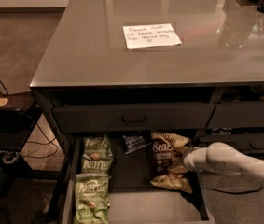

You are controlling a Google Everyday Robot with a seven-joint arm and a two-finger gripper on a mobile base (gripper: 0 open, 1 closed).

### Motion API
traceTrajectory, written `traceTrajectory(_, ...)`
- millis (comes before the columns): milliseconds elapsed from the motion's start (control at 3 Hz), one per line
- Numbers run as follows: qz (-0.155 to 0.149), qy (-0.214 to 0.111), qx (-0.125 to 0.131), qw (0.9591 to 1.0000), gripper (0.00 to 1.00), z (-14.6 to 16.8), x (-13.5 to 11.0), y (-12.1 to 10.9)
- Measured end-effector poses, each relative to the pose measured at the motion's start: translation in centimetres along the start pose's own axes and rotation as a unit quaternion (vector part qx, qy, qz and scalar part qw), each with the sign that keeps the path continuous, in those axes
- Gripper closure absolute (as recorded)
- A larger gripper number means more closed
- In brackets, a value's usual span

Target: Pick brown chip bag from middle drawer and place on counter

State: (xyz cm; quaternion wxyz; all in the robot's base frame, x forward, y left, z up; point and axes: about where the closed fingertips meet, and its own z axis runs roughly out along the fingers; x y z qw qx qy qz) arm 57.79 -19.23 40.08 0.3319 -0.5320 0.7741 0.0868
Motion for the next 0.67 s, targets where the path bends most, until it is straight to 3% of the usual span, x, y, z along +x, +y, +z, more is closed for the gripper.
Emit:
traceTrajectory(333, -0.001, -0.042, -0.035, 0.9985, 1.00, -2.2, -2.6, 2.3)
traceTrajectory(667, -0.006, -0.052, -0.057, 0.9970, 1.00, -4.6, -5.0, 3.8)
